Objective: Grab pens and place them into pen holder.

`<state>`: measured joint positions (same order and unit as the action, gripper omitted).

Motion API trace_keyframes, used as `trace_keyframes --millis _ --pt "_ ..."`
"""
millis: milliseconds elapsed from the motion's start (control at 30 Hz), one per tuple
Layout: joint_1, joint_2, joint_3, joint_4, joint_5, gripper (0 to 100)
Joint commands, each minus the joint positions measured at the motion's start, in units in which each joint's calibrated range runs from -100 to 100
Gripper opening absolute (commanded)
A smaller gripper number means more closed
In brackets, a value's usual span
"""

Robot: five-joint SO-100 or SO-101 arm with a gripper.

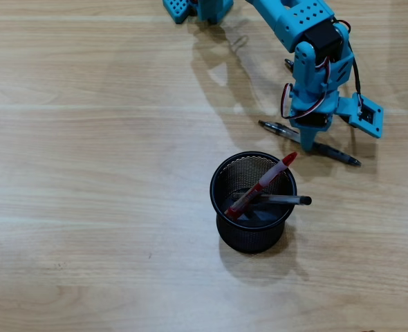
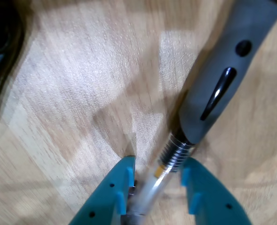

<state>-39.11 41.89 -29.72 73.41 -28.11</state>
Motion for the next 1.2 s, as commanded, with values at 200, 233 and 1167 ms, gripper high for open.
trace_keyframes --millis 200,233,1167 --pt "0.02 -0.99 -1.86 0.34 -0.26 3" --pt "0.02 -0.99 -1.86 0.34 -0.26 3" --pt "11.36 -33.1 -16.7 6.36 -4.56 2"
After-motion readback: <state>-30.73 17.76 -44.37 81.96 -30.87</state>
